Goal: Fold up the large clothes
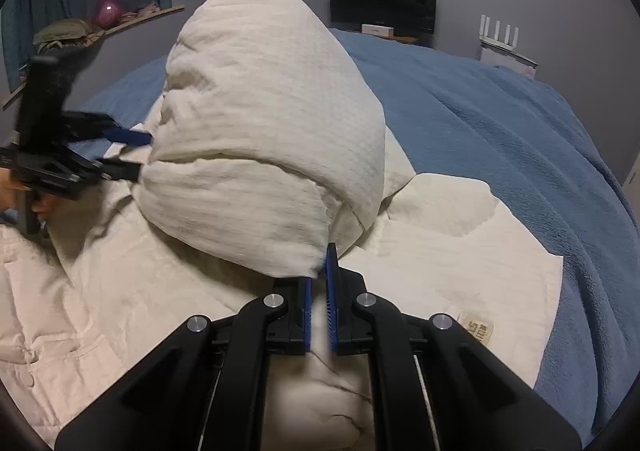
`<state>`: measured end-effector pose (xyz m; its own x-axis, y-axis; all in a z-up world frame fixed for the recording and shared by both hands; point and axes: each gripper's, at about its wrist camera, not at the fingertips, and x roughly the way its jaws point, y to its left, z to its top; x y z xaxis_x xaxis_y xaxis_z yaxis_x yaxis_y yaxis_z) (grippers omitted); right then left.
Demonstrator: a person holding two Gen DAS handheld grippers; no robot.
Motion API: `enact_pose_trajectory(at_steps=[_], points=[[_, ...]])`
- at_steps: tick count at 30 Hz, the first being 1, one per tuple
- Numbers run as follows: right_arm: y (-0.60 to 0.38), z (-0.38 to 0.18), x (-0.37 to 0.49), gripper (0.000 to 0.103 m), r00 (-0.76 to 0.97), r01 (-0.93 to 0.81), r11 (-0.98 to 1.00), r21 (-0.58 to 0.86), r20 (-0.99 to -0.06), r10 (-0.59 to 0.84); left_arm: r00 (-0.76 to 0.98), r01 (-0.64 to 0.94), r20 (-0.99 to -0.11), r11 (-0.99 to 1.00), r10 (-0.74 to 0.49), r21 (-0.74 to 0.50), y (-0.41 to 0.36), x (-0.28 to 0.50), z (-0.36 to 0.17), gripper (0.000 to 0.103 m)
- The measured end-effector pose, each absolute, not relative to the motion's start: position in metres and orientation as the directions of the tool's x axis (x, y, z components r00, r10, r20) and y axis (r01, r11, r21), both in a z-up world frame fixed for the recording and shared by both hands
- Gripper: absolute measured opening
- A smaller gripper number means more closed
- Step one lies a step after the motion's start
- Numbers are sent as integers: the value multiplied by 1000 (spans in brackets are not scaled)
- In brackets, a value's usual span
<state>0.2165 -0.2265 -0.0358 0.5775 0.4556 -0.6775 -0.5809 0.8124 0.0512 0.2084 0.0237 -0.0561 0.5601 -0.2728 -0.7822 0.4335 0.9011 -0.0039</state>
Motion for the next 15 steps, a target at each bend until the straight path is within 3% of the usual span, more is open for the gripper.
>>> enact_pose_trajectory(at_steps=[7, 12, 15], points=[[-233, -20, 208, 14, 456, -705, 704, 85, -706, 542, 517, 453, -818, 891, -252, 12, 20, 210, -70, 58], [-246, 11, 203, 14, 475, -703, 685, 192, -590, 653, 514, 456, -817, 890, -259, 5, 24, 211, -74, 58], [-231, 19, 210, 14, 521, -665, 719, 202, -565, 640, 513, 456, -817, 890, -262, 1, 29, 207, -75, 58]])
